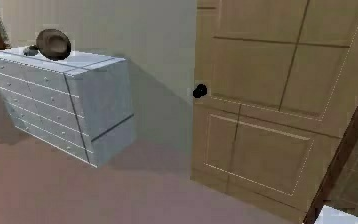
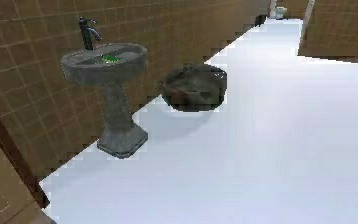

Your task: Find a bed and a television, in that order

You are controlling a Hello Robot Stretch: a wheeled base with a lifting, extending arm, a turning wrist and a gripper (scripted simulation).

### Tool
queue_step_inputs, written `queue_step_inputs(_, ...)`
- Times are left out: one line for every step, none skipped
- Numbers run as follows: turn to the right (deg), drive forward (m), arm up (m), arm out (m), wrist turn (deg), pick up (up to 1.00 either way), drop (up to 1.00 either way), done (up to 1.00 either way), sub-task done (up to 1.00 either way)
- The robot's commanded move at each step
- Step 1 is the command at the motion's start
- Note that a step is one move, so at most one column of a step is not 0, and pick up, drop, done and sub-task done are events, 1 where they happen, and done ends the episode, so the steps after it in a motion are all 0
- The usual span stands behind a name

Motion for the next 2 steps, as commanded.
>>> queue_step_inputs(45.0,0.00,0.00,0.00,0.0,0.00,0.00,0.00,0.00)
queue_step_inputs(3.0,0.00,0.00,0.00,0.0,0.00,0.00,0.00,0.00)
